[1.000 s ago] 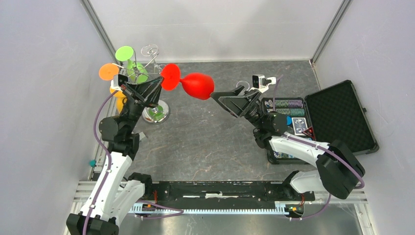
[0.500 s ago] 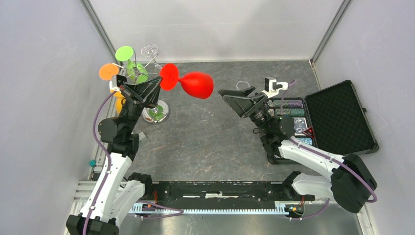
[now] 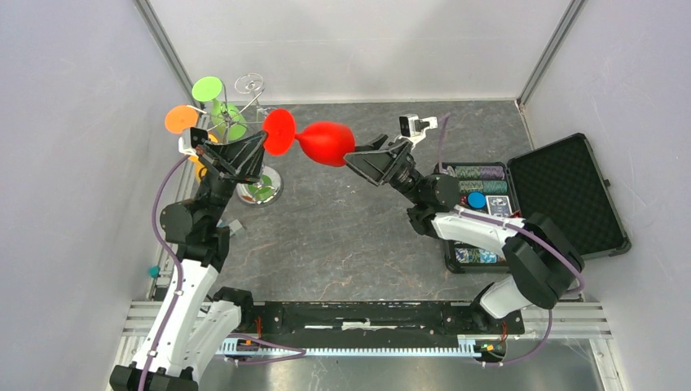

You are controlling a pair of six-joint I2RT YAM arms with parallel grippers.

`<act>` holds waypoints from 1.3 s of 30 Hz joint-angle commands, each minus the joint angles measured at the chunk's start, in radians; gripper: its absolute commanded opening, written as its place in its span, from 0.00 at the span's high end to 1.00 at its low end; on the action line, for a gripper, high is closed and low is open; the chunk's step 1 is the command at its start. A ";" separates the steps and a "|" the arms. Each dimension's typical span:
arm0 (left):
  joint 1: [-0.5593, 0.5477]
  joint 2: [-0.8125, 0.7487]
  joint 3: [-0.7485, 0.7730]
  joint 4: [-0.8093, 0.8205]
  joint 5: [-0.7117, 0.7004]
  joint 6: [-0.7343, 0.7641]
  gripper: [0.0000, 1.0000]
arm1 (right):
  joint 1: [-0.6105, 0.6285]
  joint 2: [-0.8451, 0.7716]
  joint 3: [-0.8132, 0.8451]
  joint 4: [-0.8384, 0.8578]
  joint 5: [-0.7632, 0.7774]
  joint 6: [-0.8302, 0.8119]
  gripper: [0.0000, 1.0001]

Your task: Take the wine glass off the wine glass rack

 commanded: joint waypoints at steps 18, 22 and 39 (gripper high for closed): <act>-0.014 -0.029 -0.013 0.052 -0.013 0.002 0.98 | 0.037 0.062 0.117 0.388 -0.056 0.098 0.64; -0.013 -0.011 -0.018 0.081 -0.010 -0.014 0.98 | 0.037 0.050 0.101 0.379 -0.053 0.079 0.72; -0.013 -0.063 -0.058 0.036 -0.016 0.057 0.48 | 0.036 -0.003 0.038 0.355 -0.013 0.003 1.00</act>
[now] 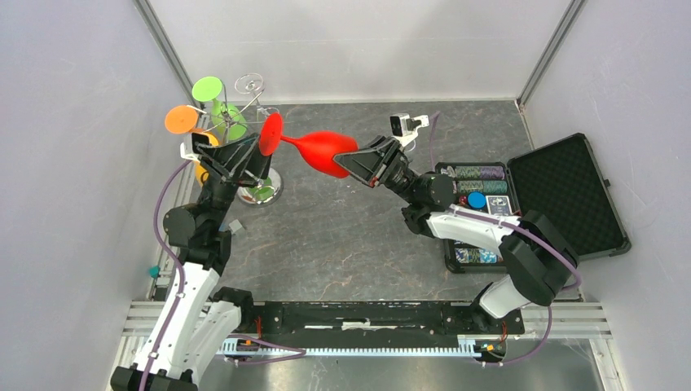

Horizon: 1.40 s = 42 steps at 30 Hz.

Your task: Take the wine glass off the wine glass rack

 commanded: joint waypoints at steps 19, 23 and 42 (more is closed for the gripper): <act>-0.003 -0.108 -0.005 -0.239 0.068 0.289 0.00 | -0.009 -0.294 -0.113 -0.225 0.076 -0.503 1.00; -0.003 -0.115 0.096 -0.496 0.123 0.511 0.00 | -0.009 -0.390 -0.067 -0.650 0.099 -0.757 1.00; -0.003 -0.040 0.552 -1.179 0.084 1.220 0.00 | -0.009 -0.376 0.209 -2.081 0.446 -1.558 1.00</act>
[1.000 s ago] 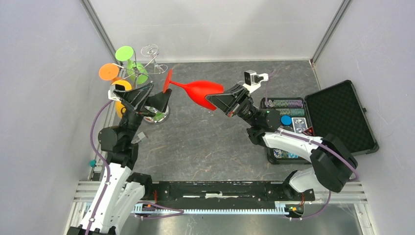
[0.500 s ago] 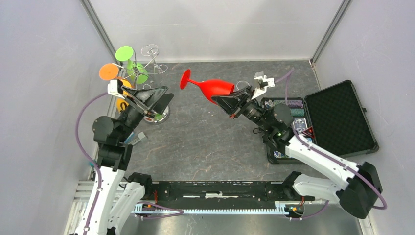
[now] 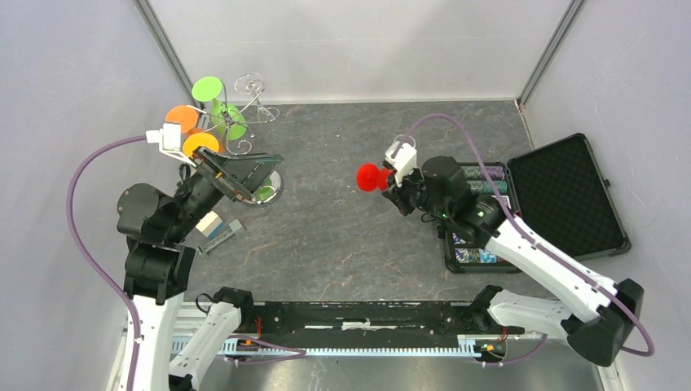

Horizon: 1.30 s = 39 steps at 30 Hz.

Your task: Take the wine glass off the wine glass rack

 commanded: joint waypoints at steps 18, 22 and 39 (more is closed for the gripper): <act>0.000 0.017 0.121 -0.348 -0.218 0.261 0.00 | -0.046 0.349 0.164 -0.347 0.260 -0.082 1.00; 0.000 0.019 0.119 -0.351 -0.239 0.265 0.00 | -0.056 0.354 0.182 -0.358 0.230 -0.084 0.98; 0.000 0.029 0.214 -0.469 -0.475 0.369 0.00 | -0.073 0.362 0.216 -0.354 0.233 -0.055 0.66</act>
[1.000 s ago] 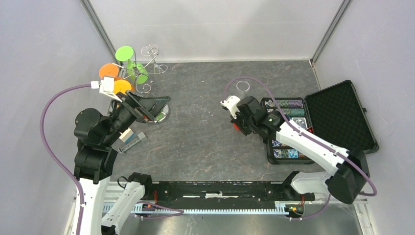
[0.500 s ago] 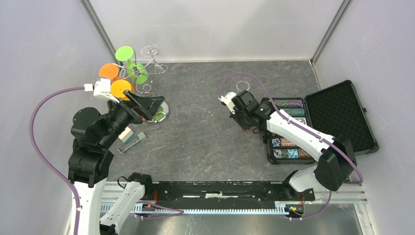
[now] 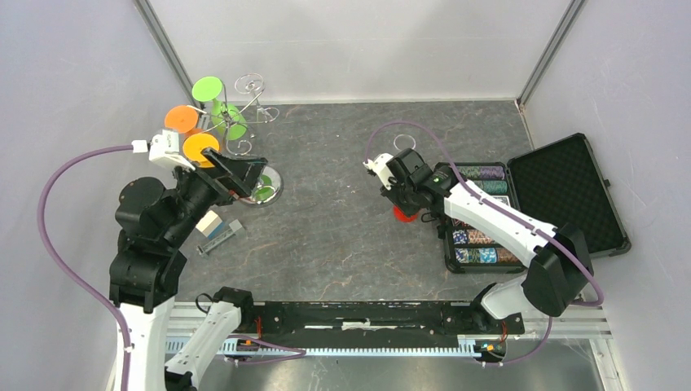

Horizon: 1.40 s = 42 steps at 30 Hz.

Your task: Take the wine glass off the wine glass rack

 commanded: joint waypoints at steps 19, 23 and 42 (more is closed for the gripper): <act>0.000 0.104 0.180 -0.199 -0.785 0.118 0.00 | -0.006 -0.241 0.025 0.273 0.246 0.082 0.32; -0.001 0.140 0.177 -0.216 -0.806 0.115 0.00 | -0.007 -0.306 -0.025 0.327 0.225 0.091 0.28; 0.177 0.226 0.047 -0.148 -0.610 0.073 0.04 | -0.006 -0.364 -0.119 0.396 0.078 0.143 0.27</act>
